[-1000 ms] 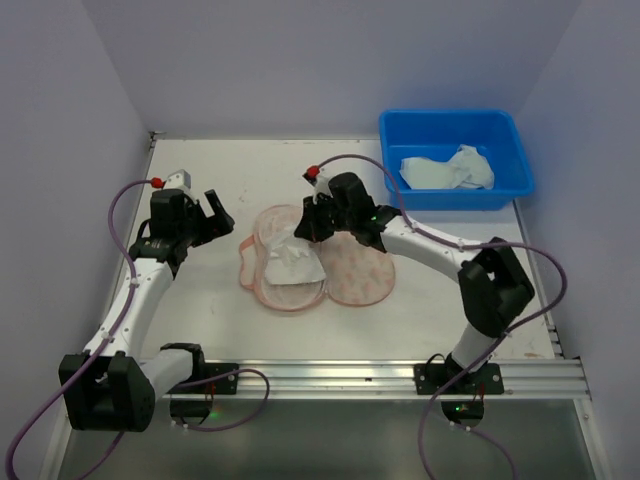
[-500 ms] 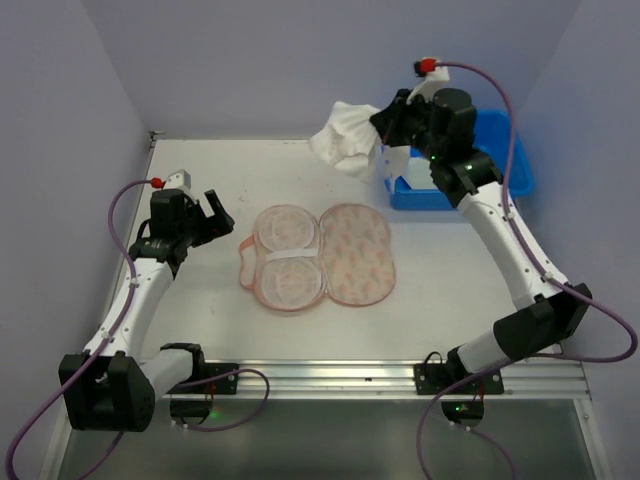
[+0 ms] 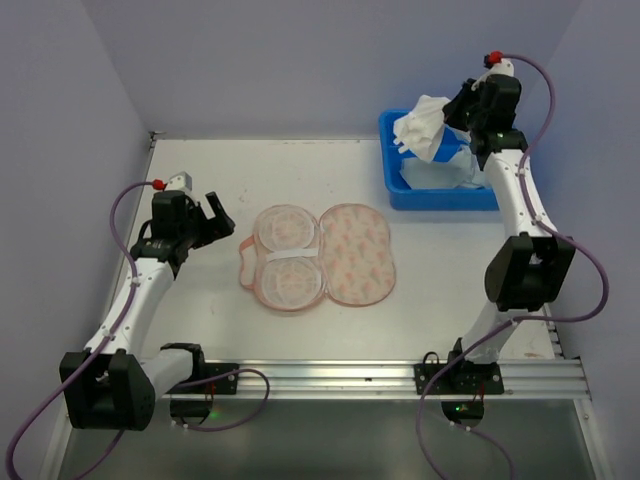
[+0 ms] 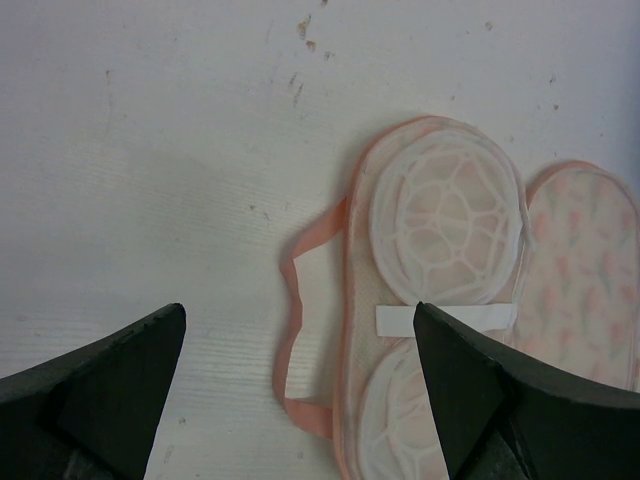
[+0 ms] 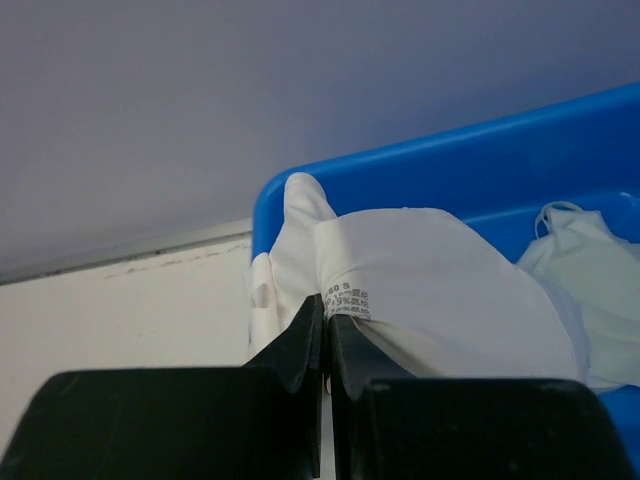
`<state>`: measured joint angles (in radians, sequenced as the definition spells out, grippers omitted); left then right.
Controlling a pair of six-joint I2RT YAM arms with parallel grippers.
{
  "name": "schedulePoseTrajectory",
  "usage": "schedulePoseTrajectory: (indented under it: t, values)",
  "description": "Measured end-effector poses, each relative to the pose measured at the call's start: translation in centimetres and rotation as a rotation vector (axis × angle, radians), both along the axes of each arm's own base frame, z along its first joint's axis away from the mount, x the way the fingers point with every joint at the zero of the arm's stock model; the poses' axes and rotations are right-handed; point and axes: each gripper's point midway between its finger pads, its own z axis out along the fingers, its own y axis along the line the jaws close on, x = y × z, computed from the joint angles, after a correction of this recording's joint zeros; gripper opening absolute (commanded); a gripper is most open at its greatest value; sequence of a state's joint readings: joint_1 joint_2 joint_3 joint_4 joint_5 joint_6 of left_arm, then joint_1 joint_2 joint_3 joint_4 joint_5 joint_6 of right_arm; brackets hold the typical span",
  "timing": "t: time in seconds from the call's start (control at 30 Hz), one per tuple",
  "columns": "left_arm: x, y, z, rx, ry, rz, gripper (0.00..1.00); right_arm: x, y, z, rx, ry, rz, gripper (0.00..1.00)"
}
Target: Unzip the laundry bag and remove the bra
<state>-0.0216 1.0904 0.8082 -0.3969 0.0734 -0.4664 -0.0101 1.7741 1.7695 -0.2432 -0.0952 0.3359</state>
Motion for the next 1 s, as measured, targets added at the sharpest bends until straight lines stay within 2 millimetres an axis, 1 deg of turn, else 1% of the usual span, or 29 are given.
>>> schedulePoseTrajectory:
  t: [0.1,0.17,0.2,0.3,0.33,0.4,0.43,0.5,0.53,0.57,0.63,0.67,0.7,0.73,0.8,0.87,0.93,0.97,1.0]
  values:
    - [0.0,0.0,-0.2,0.000,0.006,0.000,1.00,2.0,-2.1,-4.1,0.002,0.059,-0.037,0.00]
    - [0.0,0.0,-0.3,0.000,0.008,0.000,1.00,2.9,-2.8,-7.2,0.010,0.112,-0.046,0.01]
    - [0.0,0.0,-0.3,0.000,0.008,0.000,1.00,3.2,-2.8,-8.3,0.018,0.134,-0.046,0.04]
    - [0.0,0.0,-0.3,0.000,0.008,0.000,1.00,3.9,-2.0,-12.8,0.066,0.219,-0.028,0.11]
    - [0.0,0.0,-0.3,0.000,0.008,0.000,1.00,3.9,-1.7,-14.1,0.085,0.248,-0.023,0.19]
    - [0.0,0.0,-0.3,0.000,0.008,0.000,1.00,3.3,-1.2,-16.7,0.124,0.313,-0.033,0.33]
    - [0.0,0.0,-0.3,0.000,0.008,0.000,1.00,3.0,-1.1,-17.5,0.136,0.335,-0.040,0.50]
    - [0.0,0.0,-0.3,0.000,0.008,0.000,1.00,2.1,-1.0,-19.2,0.159,0.382,-0.062,0.64]
    - [0.0,0.0,-0.3,0.000,0.008,0.000,1.00,1.8,-1.2,-19.7,0.160,0.399,-0.080,0.70]
    - [0.0,0.0,-0.3,0.000,0.008,0.000,1.00,1.5,-1.4,-20.2,0.158,0.417,-0.102,0.78]
    - [0.0,0.0,-0.3,0.000,0.008,-0.001,1.00,0.6,-2.1,-20.2,0.143,0.446,-0.143,0.85]
    - [0.0,0.0,-0.3,0.000,0.008,-0.001,1.00,0.2,-2.5,-19.8,0.131,0.451,-0.162,0.88]
    - [0.0,0.0,-0.3,-0.001,0.008,-0.001,1.00,-0.3,-2.8,-18.9,0.118,0.448,-0.177,0.91]
    - [0.0,0.0,-0.3,-0.001,0.008,-0.001,1.00,-0.8,-2.9,-18.0,0.107,0.443,-0.185,0.91]
    - [0.0,0.0,-0.2,-0.001,0.007,-0.001,1.00,-2.0,-3.2,-14.7,0.077,0.405,-0.195,0.91]
    - [0.0,0.0,-0.2,-0.001,0.006,-0.001,1.00,-3.4,-2.8,-10.7,0.053,0.339,-0.188,0.91]
    - [-0.1,0.0,-0.1,-0.001,0.002,-0.001,1.00,-5.7,-1.1,-6.7,0.042,0.265,-0.151,0.90]
    - [-0.1,0.0,0.0,-0.001,0.000,-0.001,1.00,-7.1,0.0,-5.1,0.039,0.232,-0.125,0.89]
    - [-0.1,0.0,0.0,-0.001,-0.002,-0.001,1.00,-8.6,1.4,-4.1,0.038,0.208,-0.095,0.88]
